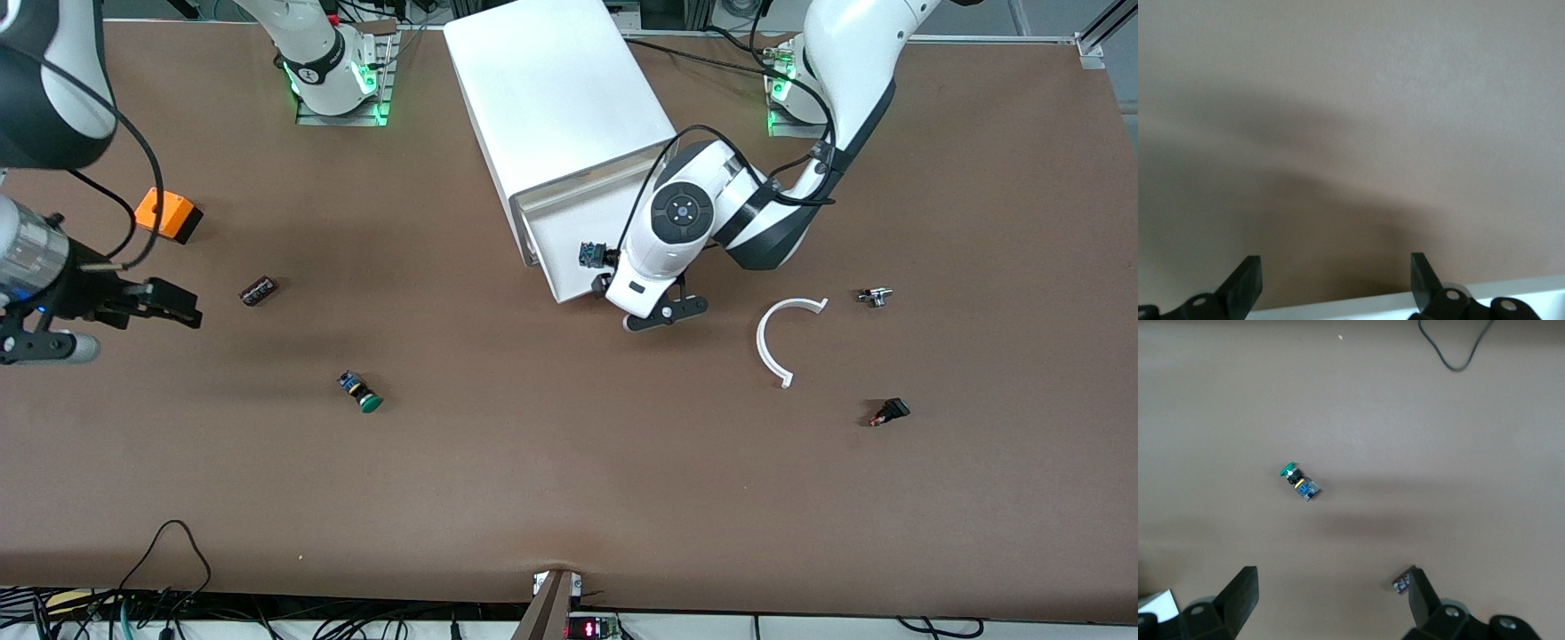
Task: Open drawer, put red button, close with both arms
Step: 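Push the drawer shut with the left gripper while the right gripper rests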
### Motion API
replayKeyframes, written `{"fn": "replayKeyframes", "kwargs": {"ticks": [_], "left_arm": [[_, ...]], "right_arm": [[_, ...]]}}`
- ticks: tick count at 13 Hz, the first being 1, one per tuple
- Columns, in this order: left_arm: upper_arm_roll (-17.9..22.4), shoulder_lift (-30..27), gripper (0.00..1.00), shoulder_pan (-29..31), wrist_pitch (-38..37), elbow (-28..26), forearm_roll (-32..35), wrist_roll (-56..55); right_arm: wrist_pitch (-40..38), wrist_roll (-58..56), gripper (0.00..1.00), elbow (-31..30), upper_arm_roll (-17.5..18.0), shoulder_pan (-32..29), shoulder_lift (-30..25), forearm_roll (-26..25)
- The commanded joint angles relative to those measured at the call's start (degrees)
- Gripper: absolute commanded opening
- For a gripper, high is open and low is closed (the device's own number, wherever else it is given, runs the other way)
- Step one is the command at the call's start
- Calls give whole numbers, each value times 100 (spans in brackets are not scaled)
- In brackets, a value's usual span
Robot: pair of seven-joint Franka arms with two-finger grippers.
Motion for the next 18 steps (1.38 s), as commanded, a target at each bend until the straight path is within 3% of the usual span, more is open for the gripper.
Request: {"fn": "replayKeyframes", "kwargs": {"ticks": [1, 3, 7, 10, 18], "left_arm": [[-145, -141, 98, 72, -10, -228, -340, -102], [-145, -132, 98, 19, -46, -245, -518, -102], [-328, -123, 98, 10, -54, -499, -544, -120], [-408, -132, 98, 1, -309, -526, -1009, -120], [-444, 8, 99, -78, -590, -518, -1406, -6]], "right_arm": [[-95, -851, 100, -268, 93, -115, -558, -35], [-26, -1573, 100, -521, -195, -106, -725, -18], [1, -1892, 100, -830, -653, -123, -902, -35], [-42, -2138, 100, -945, -663, -115, -1033, -157], [-174, -2076, 100, -795, -680, -106, -814, -167]]}}
